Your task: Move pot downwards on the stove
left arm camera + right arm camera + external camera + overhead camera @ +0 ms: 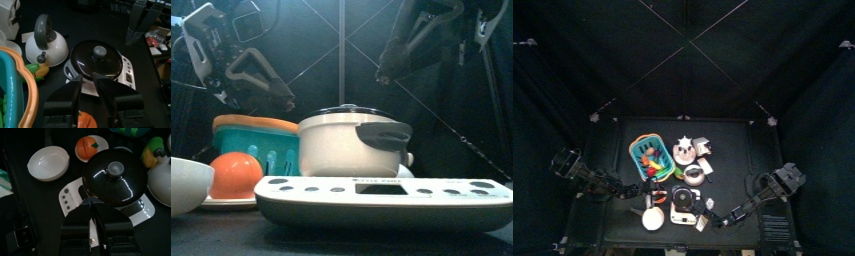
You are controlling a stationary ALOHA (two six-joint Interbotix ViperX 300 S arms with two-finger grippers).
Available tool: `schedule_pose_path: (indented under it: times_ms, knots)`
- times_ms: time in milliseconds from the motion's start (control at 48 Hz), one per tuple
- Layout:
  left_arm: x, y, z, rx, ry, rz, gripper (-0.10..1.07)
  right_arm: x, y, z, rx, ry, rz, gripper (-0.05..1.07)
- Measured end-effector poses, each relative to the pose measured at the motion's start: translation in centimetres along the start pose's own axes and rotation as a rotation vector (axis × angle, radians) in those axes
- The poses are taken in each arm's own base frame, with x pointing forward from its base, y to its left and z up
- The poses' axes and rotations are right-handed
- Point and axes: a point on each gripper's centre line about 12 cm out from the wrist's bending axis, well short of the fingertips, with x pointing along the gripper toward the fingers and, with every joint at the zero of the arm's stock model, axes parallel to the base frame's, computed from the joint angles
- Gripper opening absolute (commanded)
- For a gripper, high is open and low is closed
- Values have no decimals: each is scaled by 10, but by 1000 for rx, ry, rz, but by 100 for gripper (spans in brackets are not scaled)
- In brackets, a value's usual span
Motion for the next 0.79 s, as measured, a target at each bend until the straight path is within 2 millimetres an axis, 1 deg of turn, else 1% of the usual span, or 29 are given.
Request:
schedule_pose_path:
  times_ms: [104, 250, 333, 458, 625, 792]
  knots:
    - [9, 5, -1, -16, 10, 33, 46, 5, 5, -2, -2, 6, 10, 27]
    - [27, 17, -3, -51, 30, 108, 45, 17, 9, -10, -11, 27, 4, 27]
    - [34, 24, -1, -78, 30, 145, 45, 26, 9, -16, -11, 48, 1, 27]
    - [45, 33, -2, -104, 36, 190, 45, 36, 8, -18, 8, 73, 12, 27]
    - [59, 35, -5, -102, 48, 211, 45, 43, 7, -20, 18, 91, 16, 27]
    - [63, 35, -9, -102, 66, 211, 45, 44, 6, -21, 32, 99, 9, 27]
